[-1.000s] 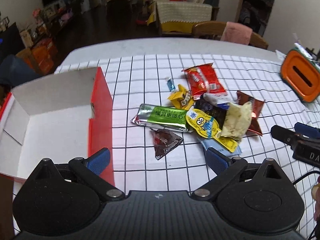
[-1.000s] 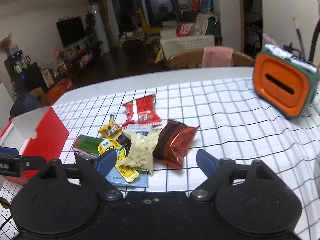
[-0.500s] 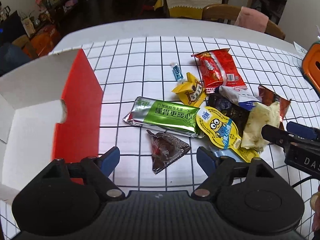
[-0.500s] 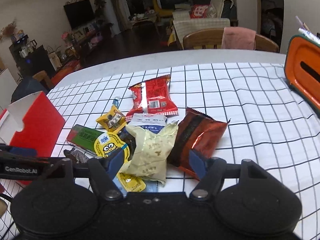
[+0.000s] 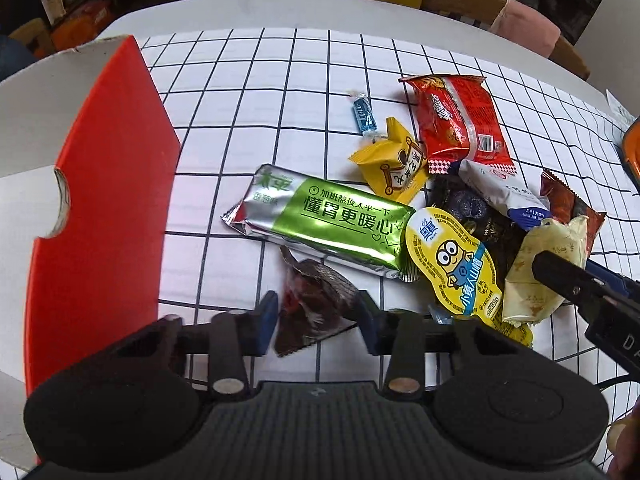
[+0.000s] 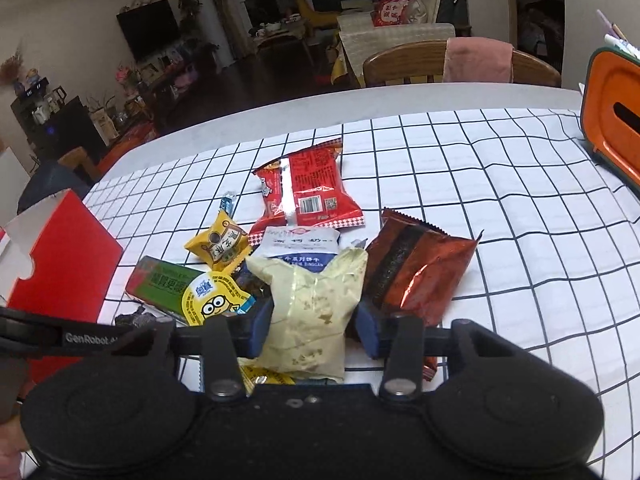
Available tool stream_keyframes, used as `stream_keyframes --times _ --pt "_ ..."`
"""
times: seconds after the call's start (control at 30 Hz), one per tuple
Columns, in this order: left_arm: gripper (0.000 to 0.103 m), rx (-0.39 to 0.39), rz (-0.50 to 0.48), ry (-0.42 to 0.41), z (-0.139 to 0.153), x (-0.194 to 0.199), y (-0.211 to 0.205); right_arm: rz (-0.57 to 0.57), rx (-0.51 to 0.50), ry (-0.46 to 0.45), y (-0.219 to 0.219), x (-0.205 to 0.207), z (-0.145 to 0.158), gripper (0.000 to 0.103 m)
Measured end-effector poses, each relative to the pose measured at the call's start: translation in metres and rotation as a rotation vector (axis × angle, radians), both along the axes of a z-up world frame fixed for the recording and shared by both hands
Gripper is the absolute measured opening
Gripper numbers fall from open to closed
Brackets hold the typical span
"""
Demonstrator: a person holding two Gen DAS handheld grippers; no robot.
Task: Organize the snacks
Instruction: 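Grasp the dark chocolate packet with left tool while right tool grasps cream bag, then carry both packets into the cardboard box and open both tools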
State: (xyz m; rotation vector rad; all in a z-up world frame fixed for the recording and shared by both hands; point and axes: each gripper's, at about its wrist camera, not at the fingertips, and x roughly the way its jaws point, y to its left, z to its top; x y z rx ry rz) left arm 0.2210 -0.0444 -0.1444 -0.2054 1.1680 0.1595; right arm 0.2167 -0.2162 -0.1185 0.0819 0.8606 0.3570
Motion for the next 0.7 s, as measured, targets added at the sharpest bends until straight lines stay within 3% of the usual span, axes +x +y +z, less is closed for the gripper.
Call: stream_keyframes --times 0.17,0.7 --pt "0.030 0.005 -0.012 -0.020 0.002 -0.001 -0.002 0.002 0.000 -0.011 0.001 0.000 0.001 0.035" --pt "0.026 0.019 0.001 -0.047 0.023 -0.026 -0.002 0.042 0.017 -0.022 0.002 -0.019 0.017 0.029"
